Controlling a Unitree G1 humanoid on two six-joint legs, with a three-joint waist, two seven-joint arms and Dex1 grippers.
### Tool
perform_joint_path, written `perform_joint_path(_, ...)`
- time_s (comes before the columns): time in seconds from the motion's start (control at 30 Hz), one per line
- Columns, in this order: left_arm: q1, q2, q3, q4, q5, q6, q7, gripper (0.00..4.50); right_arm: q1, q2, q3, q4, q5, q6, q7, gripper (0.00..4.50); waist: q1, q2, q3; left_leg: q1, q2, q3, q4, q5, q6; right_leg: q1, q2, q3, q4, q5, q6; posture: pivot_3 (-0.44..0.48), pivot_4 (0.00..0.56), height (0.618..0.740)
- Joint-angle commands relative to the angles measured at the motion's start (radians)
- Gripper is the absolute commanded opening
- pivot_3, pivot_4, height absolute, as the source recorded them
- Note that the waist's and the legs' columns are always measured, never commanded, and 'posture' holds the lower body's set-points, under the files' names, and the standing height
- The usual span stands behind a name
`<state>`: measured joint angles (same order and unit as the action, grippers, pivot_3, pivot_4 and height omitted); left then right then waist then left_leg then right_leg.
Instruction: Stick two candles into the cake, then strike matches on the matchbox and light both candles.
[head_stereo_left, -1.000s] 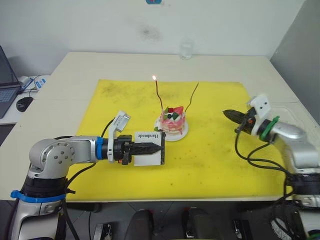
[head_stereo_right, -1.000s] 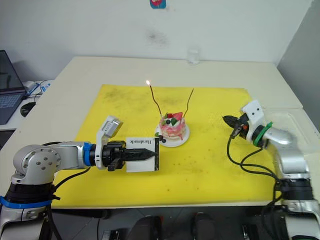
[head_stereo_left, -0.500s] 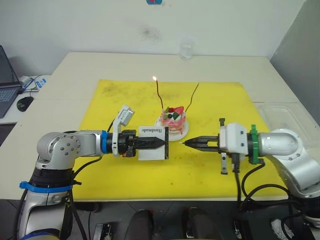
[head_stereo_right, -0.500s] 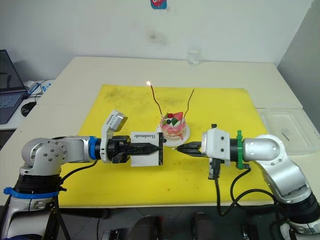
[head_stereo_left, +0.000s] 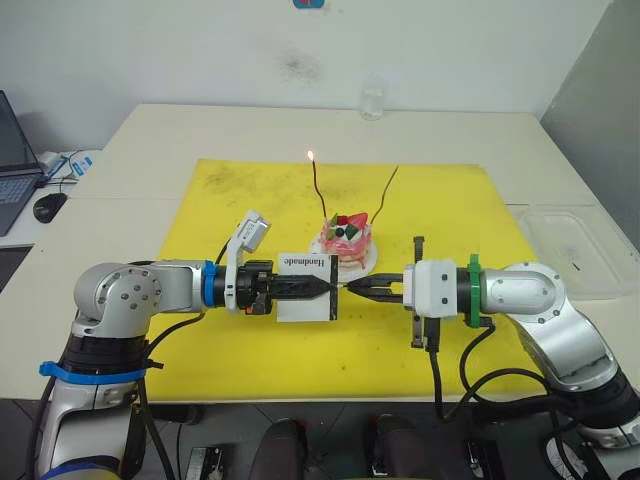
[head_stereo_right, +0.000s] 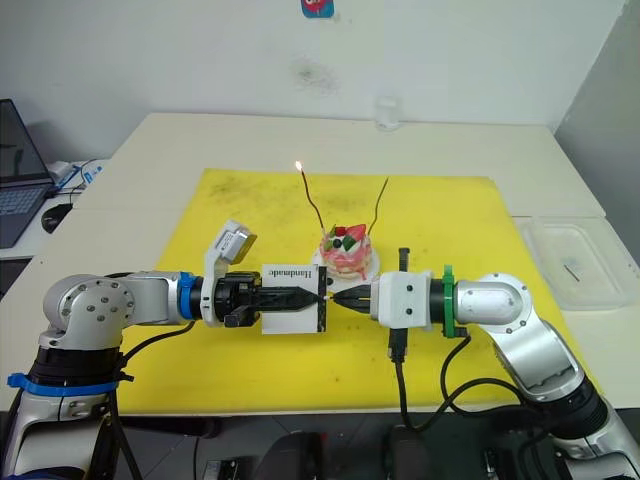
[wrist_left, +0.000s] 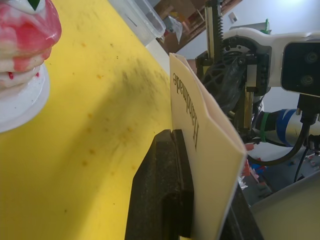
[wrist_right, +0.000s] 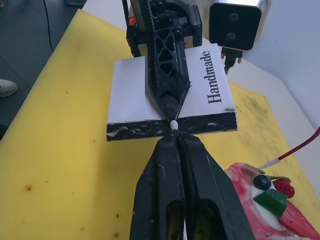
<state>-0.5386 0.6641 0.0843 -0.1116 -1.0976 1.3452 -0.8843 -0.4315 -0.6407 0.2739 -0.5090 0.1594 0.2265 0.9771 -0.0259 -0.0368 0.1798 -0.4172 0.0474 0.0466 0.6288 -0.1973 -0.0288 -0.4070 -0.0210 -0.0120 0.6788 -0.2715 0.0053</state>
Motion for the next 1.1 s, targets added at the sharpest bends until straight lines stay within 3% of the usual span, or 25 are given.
perform_joint_path(0.03, -0.004, 0.002, 0.026, -0.036, -0.022, -0.001, 0.003, 0.00, -0.045, 0.023, 0.014, 0.007, -0.027, -0.012, -0.020, 0.03, 0.000, 0.000, 0.000, 0.000, 0.000, 0.000, 0.000, 0.000, 0.000, 0.000, 0.000, 0.000, 0.000, 0.000, 0.000, 0.000, 0.150, 0.740)
perform_joint_path(1.1, 0.011, 0.009, 0.042, -0.049, -0.028, -0.001, 0.011, 0.00, -0.023, 0.018, 0.021, -0.004, -0.025, 0.011, 0.027, 0.03, 0.001, 0.000, 0.000, 0.000, 0.000, 0.000, 0.000, 0.000, 0.000, 0.000, 0.000, 0.000, 0.000, 0.000, 0.000, 0.000, 0.150, 0.740)
